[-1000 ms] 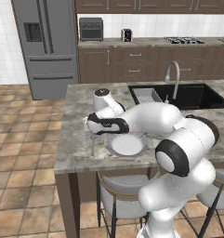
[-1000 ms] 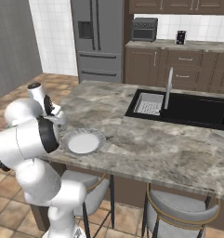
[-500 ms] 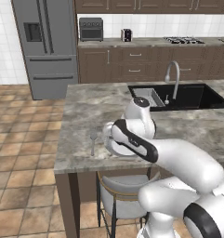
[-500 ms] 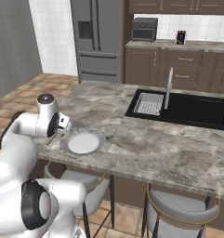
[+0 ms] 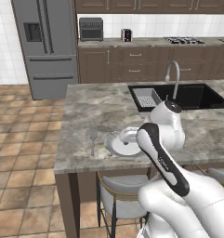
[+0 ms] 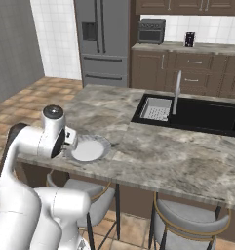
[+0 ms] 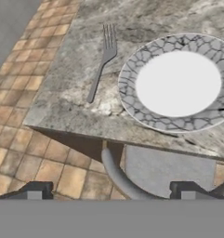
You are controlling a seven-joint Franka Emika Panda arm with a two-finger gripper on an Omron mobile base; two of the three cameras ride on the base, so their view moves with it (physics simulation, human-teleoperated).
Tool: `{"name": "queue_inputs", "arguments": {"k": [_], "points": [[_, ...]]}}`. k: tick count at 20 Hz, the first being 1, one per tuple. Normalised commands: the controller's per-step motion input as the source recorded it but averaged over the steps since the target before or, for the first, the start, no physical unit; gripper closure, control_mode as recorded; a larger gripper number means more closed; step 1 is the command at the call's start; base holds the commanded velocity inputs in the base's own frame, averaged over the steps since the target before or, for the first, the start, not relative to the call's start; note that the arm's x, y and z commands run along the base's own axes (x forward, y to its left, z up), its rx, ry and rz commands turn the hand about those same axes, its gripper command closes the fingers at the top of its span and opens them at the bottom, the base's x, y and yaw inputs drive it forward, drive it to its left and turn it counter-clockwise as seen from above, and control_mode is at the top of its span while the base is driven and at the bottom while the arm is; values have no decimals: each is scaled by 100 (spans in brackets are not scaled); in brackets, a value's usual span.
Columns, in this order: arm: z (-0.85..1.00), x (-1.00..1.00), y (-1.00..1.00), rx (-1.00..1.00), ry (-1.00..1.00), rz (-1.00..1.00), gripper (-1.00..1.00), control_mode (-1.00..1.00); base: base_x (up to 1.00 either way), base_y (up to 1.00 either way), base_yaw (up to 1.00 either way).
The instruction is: Take the fork and place it on the left side of the plate. Then take the spoon and place it on the right side of the plate. Make sure they're directly next to the plate.
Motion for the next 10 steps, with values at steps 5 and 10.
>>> {"name": "queue_inputs", "arguments": {"k": [5, 10], "points": [[48, -54, -27, 2, 18, 8, -100, -100, 0, 0, 0], [46, -42, -16, 0, 29, 7, -100, -100, 0, 0, 0]]}}
